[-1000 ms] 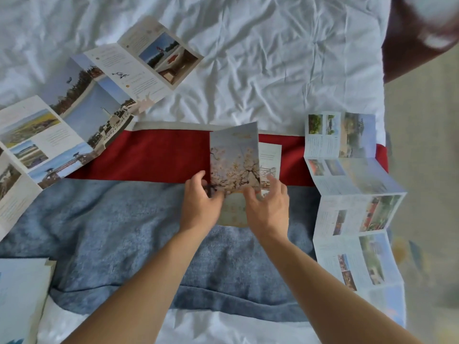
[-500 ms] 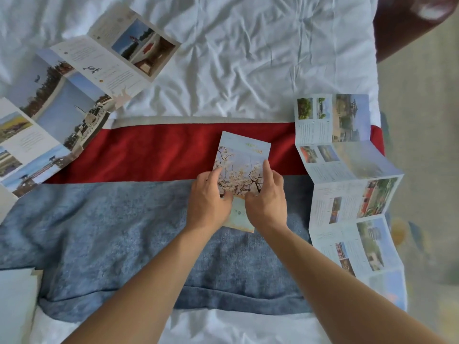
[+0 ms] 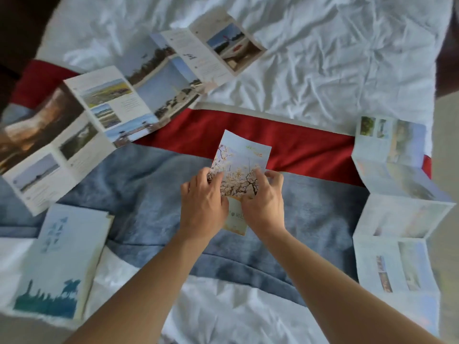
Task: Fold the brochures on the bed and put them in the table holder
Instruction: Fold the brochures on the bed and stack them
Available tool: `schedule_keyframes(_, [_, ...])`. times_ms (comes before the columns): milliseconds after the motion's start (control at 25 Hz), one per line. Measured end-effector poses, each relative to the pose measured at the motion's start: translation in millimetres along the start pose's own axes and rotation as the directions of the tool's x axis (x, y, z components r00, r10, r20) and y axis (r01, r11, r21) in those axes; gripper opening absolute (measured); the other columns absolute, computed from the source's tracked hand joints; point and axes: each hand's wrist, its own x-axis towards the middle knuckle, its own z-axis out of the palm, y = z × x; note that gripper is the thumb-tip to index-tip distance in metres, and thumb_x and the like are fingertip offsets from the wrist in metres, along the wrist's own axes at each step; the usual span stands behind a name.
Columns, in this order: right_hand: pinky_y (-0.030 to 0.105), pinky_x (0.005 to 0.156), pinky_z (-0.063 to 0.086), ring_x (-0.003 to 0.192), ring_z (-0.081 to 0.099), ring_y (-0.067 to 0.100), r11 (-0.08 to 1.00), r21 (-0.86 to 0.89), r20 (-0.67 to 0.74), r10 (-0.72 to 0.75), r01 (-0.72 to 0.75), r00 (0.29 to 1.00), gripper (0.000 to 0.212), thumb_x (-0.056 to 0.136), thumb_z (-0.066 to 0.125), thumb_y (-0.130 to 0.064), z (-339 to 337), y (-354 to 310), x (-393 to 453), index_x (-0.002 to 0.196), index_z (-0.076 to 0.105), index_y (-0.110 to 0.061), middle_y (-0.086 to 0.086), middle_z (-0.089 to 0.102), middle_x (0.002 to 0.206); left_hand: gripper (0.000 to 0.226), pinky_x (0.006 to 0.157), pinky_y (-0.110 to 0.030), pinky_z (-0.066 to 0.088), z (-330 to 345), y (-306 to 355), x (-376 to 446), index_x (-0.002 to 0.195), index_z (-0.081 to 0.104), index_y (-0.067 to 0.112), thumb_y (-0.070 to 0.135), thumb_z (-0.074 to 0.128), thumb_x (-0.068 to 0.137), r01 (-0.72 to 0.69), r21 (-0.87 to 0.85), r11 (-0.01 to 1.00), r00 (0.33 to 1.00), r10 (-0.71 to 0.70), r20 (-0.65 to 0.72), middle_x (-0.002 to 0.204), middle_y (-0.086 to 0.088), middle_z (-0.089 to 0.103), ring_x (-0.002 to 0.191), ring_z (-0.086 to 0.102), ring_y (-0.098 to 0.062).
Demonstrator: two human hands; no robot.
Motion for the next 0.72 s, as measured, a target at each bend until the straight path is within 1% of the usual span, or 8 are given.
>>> schedule_keyframes(120, [0.028, 0.068, 0.047, 0.104, 0.059, 0.029, 0.996, -0.028, 0.025, -0.087, 0.087, 0.996, 0.06, 0.076, 0.06, -0.002, 31.3, -39.8, -27.3, 0.134, 0.051, -0.016, 0.006, 0.036, 0.138, 0.057, 0.094, -0.041, 0.035, -19.4, -48.3, -28.3, 0.135, 0.053, 0.023, 0.028, 0.07, 0.08, 0.065, 0.011, 0.998, 0.997, -0.064, -0.037, 0.133, -0.006, 0.049, 0.117, 0.05, -0.026])
schedule_keyframes(200, [0.036, 0.074, 0.054, 0.117, 0.054, 0.031, 0.987, -0.069, 0.056, -0.141, 0.145, 0.988, 0.061, 0.077, 0.06, -0.005, 56.3, -68.7, -51.1, 0.137, 0.05, -0.016, 0.005, 0.032, 0.145, 0.058, 0.094, -0.042, 0.035, -31.0, -85.2, -52.4, 0.134, 0.053, 0.023, 0.029, 0.07, 0.079, 0.117, 0.015, 0.993, 0.991, -0.116, -0.068, 0.131, -0.006, 0.05, 0.117, 0.05, -0.027])
schedule_keyframes(280, [0.042, 0.08, 0.056, 0.124, 0.051, 0.031, 0.974, -0.098, 0.094, -0.194, 0.203, 0.977, 0.06, 0.079, 0.061, -0.008, 81.9, -93.7, -76.7, 0.138, 0.05, -0.013, 0.005, 0.03, 0.15, 0.059, 0.096, -0.042, 0.034, -39.7, -121.1, -76.5, 0.133, 0.053, 0.023, 0.03, 0.071, 0.078, 0.167, 0.017, 0.986, 0.983, -0.165, -0.084, 0.131, -0.006, 0.05, 0.119, 0.049, -0.028])
schedule_keyframes(360, [0.044, 0.084, 0.055, 0.123, 0.052, 0.033, 0.956, -0.1, 0.136, -0.261, 0.275, 0.956, 0.057, 0.079, 0.065, -0.008, 109.0, -116.2, -103.2, 0.135, 0.052, -0.007, 0.007, 0.032, 0.15, 0.059, 0.097, -0.042, 0.033, -47.3, -158.8, -100.7, 0.132, 0.053, 0.022, 0.031, 0.072, 0.077, 0.209, 0.024, 0.978, 0.974, -0.206, -0.092, 0.131, -0.007, 0.05, 0.121, 0.048, -0.028])
schedule_keyframes(400, [0.045, 0.083, 0.055, 0.12, 0.053, 0.034, 0.948, -0.099, 0.154, -0.284, 0.301, 0.946, 0.056, 0.078, 0.066, -0.007, 122.3, -125.8, -115.6, 0.133, 0.054, -0.006, 0.008, 0.034, 0.149, 0.059, 0.098, -0.043, 0.033, -50.0, -176.3, -111.7, 0.132, 0.053, 0.022, 0.032, 0.072, 0.077, 0.226, 0.025, 0.974, 0.97, -0.223, -0.093, 0.131, -0.008, 0.05, 0.121, 0.048, -0.029])
schedule_keyframes(480, [0.044, 0.081, 0.055, 0.113, 0.056, 0.036, 0.942, -0.097, 0.188, -0.298, 0.32, 0.936, 0.053, 0.076, 0.066, -0.004, 147.1, -142.1, -141.3, 0.128, 0.058, -0.006, 0.009, 0.039, 0.144, 0.057, 0.099, -0.045, 0.033, -55.1, -207.0, -134.6, 0.131, 0.053, 0.021, 0.032, 0.072, 0.077, 0.251, 0.029, 0.968, 0.965, -0.248, -0.085, 0.131, -0.009, 0.05, 0.121, 0.047, -0.03])
schedule_keyframes(600, [0.046, 0.081, 0.055, 0.111, 0.057, 0.038, 0.929, -0.071, 0.236, -0.339, 0.364, 0.911, 0.051, 0.076, 0.067, -0.002, 178.7, -160.6, -177.5, 0.126, 0.062, -0.005, 0.012, 0.044, 0.139, 0.057, 0.1, -0.048, 0.034, -63.7, -247.3, -166.3, 0.131, 0.053, 0.019, 0.031, 0.07, 0.078, 0.262, 0.064, 0.963, 0.965, -0.259, -0.051, 0.134, -0.011, 0.05, 0.124, 0.046, -0.032])
schedule_keyframes(720, [0.047, 0.087, 0.054, 0.113, 0.055, 0.039, 0.928, -0.068, 0.261, -0.338, 0.367, 0.904, 0.048, 0.077, 0.069, -0.005, 206.8, -176.1, -198.4, 0.125, 0.063, -0.006, 0.013, 0.046, 0.137, 0.06, 0.099, -0.048, 0.035, -64.6, -281.8, -183.8, 0.133, 0.053, 0.018, 0.029, 0.072, 0.077, 0.283, 0.061, 0.957, 0.959, -0.282, -0.026, 0.137, -0.011, 0.049, 0.124, 0.047, -0.033])
